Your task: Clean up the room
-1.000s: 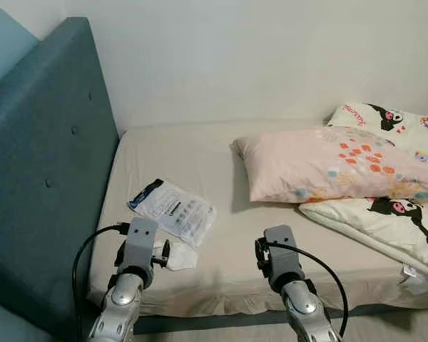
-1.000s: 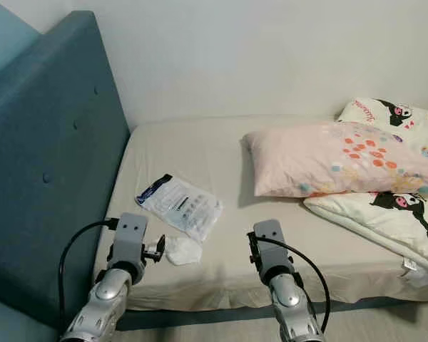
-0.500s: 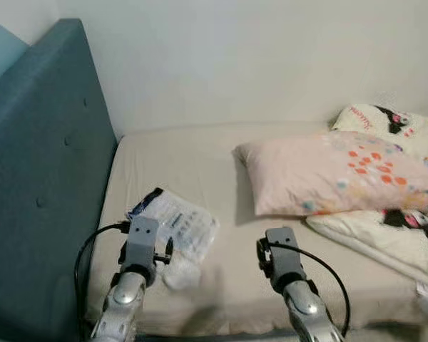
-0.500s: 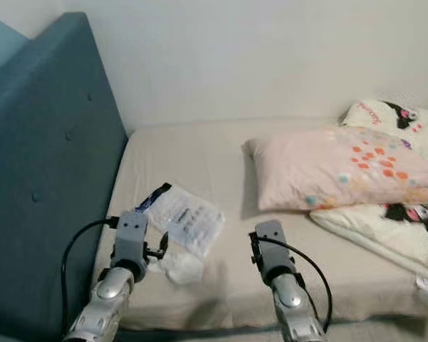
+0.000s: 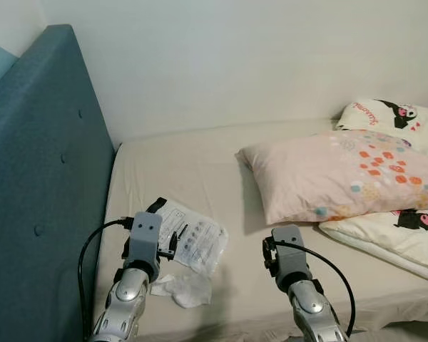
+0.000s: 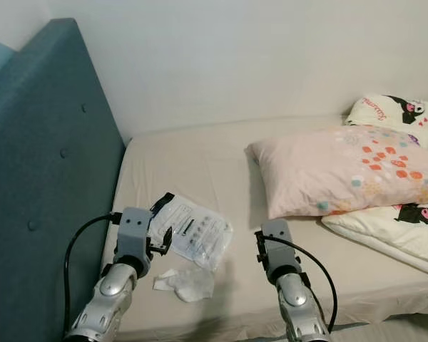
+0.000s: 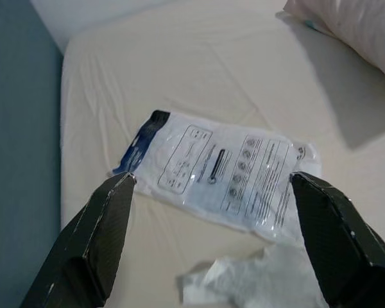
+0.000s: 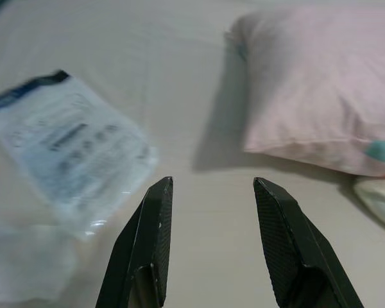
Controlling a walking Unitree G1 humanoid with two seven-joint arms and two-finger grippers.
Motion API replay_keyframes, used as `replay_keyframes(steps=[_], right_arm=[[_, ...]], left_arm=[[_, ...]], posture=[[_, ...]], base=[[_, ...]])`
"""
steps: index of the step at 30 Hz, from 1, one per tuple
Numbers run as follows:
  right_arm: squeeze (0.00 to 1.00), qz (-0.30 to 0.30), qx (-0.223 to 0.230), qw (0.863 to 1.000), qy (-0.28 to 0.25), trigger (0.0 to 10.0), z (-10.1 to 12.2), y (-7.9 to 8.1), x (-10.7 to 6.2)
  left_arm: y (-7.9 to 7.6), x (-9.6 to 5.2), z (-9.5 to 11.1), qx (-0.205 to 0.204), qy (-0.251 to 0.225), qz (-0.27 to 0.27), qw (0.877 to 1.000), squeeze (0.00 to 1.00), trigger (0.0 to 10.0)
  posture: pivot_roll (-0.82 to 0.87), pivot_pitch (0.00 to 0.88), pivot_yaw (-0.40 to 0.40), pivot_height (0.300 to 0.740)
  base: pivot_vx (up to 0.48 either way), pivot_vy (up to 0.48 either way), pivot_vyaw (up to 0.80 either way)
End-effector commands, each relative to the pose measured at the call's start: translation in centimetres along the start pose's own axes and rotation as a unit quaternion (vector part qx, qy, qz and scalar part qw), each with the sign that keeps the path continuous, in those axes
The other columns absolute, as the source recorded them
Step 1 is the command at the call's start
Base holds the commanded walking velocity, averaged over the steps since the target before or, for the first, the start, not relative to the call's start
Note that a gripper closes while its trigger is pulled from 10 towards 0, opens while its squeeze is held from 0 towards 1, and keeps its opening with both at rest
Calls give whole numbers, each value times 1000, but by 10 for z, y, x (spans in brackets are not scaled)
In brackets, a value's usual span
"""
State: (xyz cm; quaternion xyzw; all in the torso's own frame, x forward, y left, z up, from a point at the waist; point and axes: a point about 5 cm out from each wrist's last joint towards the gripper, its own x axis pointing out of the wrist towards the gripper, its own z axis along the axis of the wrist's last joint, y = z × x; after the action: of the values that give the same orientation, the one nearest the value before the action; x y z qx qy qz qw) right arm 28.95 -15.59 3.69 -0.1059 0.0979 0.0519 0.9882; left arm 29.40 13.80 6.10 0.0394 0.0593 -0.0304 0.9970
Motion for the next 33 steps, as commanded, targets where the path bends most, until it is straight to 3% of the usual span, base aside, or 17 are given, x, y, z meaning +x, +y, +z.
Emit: replay_keyframes(steps=[1, 17, 24, 27, 33], right_arm=[[0, 8, 8, 1000, 9, 10000, -4, 5, -2], [0, 5, 45, 999, 14, 10000, 1, 4, 3], [0, 23, 19, 1000, 2, 10000, 7, 7, 6], [0, 33, -56, 998, -24, 10000, 10, 10, 6], [0, 38, -35, 998, -21, 10000, 8, 11, 5]], left_arm=[[4, -4, -8, 2, 13, 0, 1000, 0, 10000], [5, -2, -8, 9, 18, 2, 1000, 0, 10000], [6, -2, -8, 15, 19, 9, 1000, 0, 10000], [8, -2, -7, 17, 17, 16, 1000, 0, 10000], [10, -3, -7, 16, 15, 22, 1000, 0, 10000]], posture=[[-25, 110, -17, 738], [-24, 97, -13, 738], [-24, 96, -9, 738], [-21, 102, -12, 738], [-18, 106, -14, 738]], base=[[0, 0, 0], [0, 0, 0], [0, 0, 0], [0, 0, 0], [0, 0, 0]])
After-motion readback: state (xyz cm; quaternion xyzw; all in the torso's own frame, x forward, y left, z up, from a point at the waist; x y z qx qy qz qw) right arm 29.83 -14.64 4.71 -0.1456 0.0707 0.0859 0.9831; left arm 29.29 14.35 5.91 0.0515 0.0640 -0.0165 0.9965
